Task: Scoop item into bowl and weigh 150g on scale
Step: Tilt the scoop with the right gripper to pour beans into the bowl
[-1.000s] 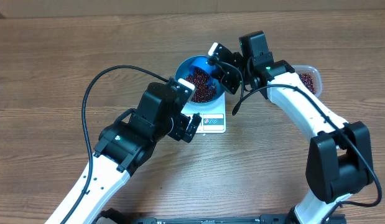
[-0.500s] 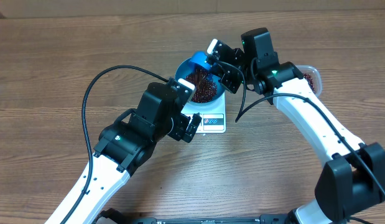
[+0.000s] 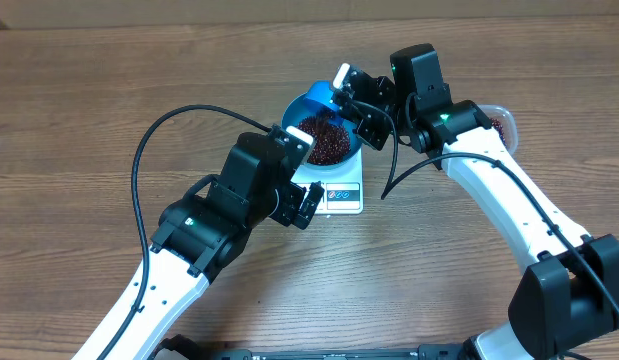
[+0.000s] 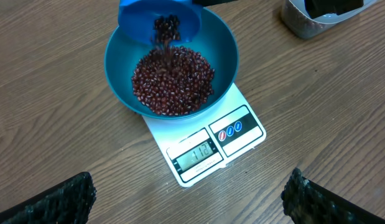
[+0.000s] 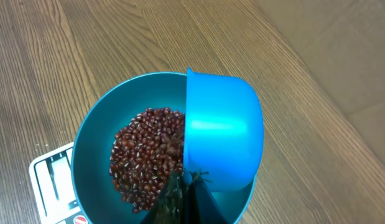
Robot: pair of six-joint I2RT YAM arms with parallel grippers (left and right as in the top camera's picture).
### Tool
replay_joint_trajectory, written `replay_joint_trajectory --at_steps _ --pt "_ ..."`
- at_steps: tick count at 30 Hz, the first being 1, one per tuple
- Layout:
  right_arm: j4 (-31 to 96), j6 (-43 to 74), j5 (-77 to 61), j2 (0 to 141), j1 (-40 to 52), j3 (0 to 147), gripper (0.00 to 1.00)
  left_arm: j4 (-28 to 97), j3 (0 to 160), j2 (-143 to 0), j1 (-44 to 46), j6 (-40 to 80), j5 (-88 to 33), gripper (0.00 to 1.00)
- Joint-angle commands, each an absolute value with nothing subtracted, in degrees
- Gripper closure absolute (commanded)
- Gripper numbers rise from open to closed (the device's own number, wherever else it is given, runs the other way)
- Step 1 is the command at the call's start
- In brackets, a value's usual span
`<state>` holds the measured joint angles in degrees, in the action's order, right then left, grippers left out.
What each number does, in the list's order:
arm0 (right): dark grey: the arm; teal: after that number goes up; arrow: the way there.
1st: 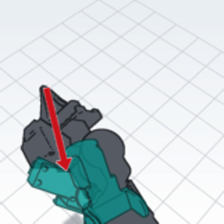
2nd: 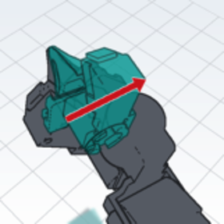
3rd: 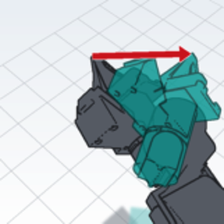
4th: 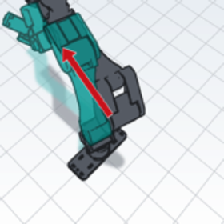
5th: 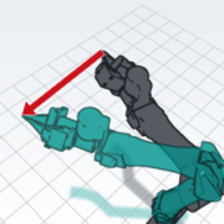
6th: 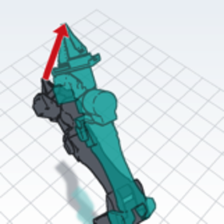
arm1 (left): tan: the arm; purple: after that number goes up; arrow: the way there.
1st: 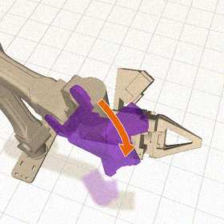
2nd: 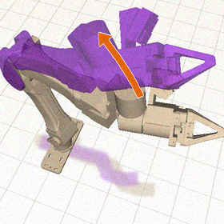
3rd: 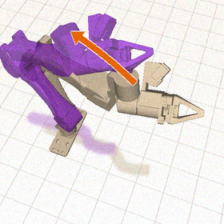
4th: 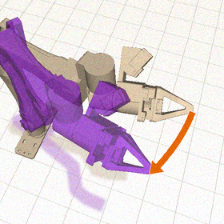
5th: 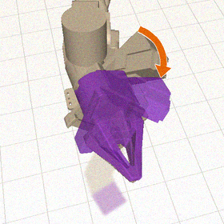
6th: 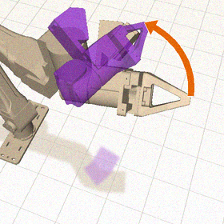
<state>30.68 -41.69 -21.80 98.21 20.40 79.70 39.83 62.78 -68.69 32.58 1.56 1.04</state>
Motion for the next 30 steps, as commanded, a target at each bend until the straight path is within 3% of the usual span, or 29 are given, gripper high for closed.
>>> replay_joint_trajectory --at_steps 1,25,30 --pt "30.3 -42.54 -19.07 96.2 20.58 80.01 0.96 39.62 64.36 -68.73 32.36 1.69 0.58 0.0" --pt "27.55 -42.46 -19.55 95.98 20.99 80.01 0.96 39.66 64.36 -68.73 32.36 1.72 0.54 0.0" --pt "27.55 -35.48 -19.57 95.92 20.99 80.01 0.96 39.66 64.36 -68.73 32.38 1.74 0.36 0.0"
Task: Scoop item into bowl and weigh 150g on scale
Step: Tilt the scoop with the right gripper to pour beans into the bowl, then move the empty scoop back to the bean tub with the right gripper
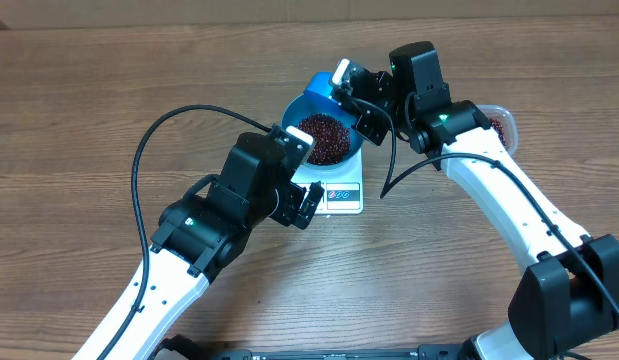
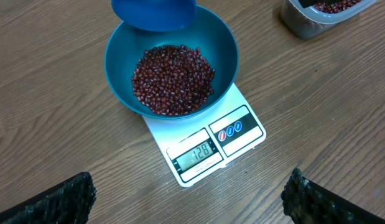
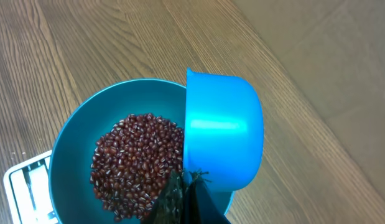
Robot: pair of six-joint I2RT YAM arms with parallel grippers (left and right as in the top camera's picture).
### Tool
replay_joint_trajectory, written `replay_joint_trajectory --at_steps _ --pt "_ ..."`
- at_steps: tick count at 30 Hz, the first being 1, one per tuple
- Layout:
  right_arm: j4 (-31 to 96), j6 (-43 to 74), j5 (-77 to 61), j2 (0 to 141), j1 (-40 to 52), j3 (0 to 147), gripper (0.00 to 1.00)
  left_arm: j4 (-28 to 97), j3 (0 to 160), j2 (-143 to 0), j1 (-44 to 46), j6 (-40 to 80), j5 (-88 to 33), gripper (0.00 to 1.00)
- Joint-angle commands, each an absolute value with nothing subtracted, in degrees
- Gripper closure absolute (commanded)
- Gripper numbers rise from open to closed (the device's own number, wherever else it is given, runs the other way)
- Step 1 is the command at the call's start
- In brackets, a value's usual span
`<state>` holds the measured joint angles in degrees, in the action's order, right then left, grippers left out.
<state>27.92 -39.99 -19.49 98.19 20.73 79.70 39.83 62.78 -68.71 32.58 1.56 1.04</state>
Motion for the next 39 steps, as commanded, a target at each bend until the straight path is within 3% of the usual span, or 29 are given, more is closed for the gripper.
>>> replay_joint_trajectory --at_steps 1,11,20,29,39 --pt "27.55 -32.77 -19.64 95.74 20.99 80.01 0.96 39.66 64.34 -68.73 32.38 1.74 0.38 0.0" --pt "27.77 -13.06 -22.5 87.61 20.82 80.01 0.96 39.57 64.36 -68.73 32.36 1.69 0.58 0.0" --pt "34.09 0.34 4.58 84.16 20.75 80.01 0.96 39.57 64.36 -68.73 32.36 1.72 0.56 0.01" --pt "39.16 1.74 18.46 84.18 16.47 79.99 0.96 38.33 64.34 -68.73 32.36 1.69 0.56 0.01" --pt "49.32 4.93 18.31 86.21 7.62 79.83 0.96 38.26 64.36 -68.73 32.36 1.72 0.56 0.01"
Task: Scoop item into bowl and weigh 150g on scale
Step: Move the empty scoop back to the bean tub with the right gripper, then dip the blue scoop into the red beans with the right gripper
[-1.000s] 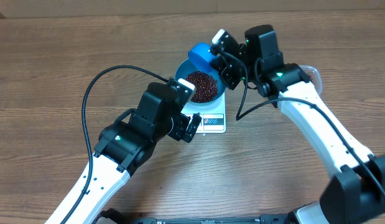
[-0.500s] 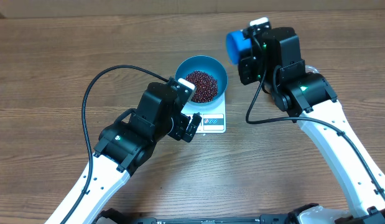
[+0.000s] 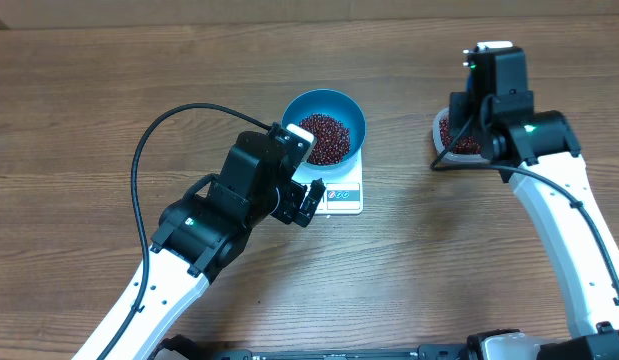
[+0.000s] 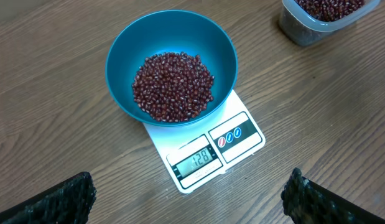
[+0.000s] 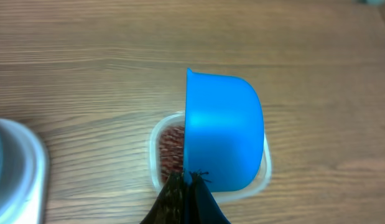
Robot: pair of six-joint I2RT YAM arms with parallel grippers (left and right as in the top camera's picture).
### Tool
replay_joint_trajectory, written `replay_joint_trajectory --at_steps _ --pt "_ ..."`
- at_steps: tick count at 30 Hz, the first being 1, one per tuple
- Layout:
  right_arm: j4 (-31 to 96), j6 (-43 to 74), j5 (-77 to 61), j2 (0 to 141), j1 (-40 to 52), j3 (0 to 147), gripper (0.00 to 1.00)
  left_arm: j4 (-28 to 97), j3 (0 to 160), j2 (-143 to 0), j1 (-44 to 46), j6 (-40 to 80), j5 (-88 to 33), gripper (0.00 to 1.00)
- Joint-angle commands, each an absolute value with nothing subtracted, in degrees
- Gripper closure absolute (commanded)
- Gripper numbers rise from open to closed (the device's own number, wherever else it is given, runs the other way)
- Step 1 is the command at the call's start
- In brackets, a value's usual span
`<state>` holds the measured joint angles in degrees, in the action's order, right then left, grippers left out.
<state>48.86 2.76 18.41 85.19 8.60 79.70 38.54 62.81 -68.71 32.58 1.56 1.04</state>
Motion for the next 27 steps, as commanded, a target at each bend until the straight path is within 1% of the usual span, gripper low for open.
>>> replay_joint_trajectory --at_steps 1,13,22,27 --pt "49.58 4.95 17.58 86.67 7.51 79.83 0.96 38.24 64.36 -68.73 32.36 1.72 0.56 0.01" --pt "49.5 5.69 15.35 96.66 7.35 79.81 0.96 38.09 64.36 -68.73 32.36 1.69 0.56 0.01" --pt "52.16 10.33 15.35 97.49 7.31 79.81 0.96 38.06 64.36 -68.73 32.36 1.69 0.58 0.0" --pt "53.49 10.5 15.33 97.49 7.31 79.81 0.96 37.6 64.36 -68.73 32.36 1.69 0.56 0.0"
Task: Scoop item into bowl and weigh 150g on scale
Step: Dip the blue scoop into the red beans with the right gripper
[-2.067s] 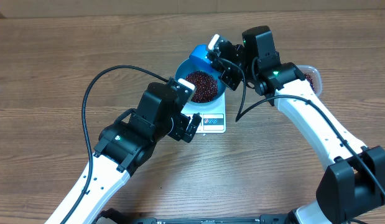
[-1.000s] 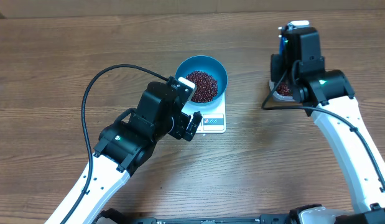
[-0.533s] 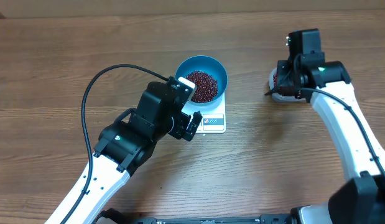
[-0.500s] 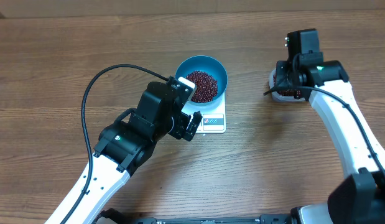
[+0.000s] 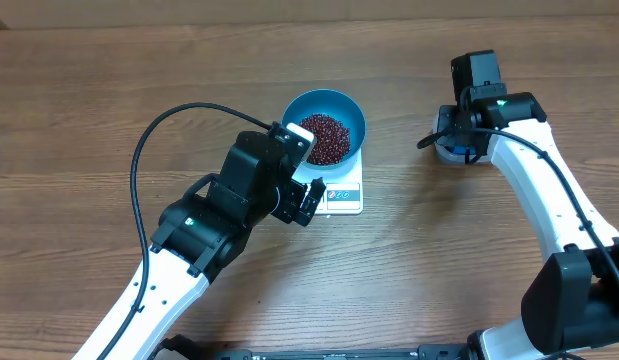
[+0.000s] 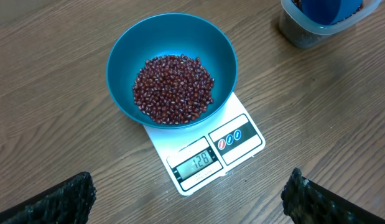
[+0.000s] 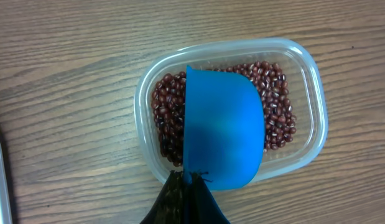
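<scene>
A teal bowl [image 6: 172,68] of red beans sits on the white scale [image 6: 208,152], whose display reads 128. My right gripper [image 7: 190,177] is shut on the blue scoop [image 7: 223,127], which is down inside the clear tub [image 7: 310,134] of red beans, also seen in the overhead view as the tub [image 5: 459,150] under the right wrist. My left gripper [image 6: 189,199] hangs open over the table in front of the scale, nothing between its fingers [image 6: 55,199].
In the left wrist view the tub with the scoop [image 6: 326,12] shows at the top right edge. Wooden table [image 5: 89,100] all around. My left arm [image 5: 229,210] lies just left of the scale.
My right gripper has come lower with the scoop, from above the tub to down inside it among the beans. The scale reading and left arm are unchanged.
The scoop was tipped over the teal bowl, pouring beans, with the scale at 112. Then the pour was over and the scale read 128. Then the right gripper held the scoop above the tub, and now the scoop is in the tub.
</scene>
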Robot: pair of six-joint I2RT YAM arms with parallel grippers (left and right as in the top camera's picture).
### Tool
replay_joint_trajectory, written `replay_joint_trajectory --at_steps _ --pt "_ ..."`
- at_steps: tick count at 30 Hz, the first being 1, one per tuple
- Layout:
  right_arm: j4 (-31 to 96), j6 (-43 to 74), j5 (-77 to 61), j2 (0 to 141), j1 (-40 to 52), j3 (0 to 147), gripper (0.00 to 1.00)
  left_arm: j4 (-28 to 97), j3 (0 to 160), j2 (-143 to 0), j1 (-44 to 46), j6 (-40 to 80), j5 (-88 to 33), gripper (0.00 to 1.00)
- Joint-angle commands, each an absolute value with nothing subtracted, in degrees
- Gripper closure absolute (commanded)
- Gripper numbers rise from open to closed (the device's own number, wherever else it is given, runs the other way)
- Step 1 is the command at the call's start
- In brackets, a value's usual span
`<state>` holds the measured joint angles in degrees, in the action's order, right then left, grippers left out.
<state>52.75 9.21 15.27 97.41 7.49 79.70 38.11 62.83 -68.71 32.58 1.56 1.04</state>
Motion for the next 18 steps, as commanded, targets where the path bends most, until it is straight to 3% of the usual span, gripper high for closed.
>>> replay_joint_trajectory --at_steps 1,18 --pt "53.65 10.5 15.33 97.49 7.31 79.81 0.96 37.5 64.36 -68.73 32.36 1.72 0.56 0.0" --pt "56.34 10.7 15.31 97.49 7.31 79.83 0.96 37.43 64.34 -68.73 32.36 1.69 0.58 0.0"
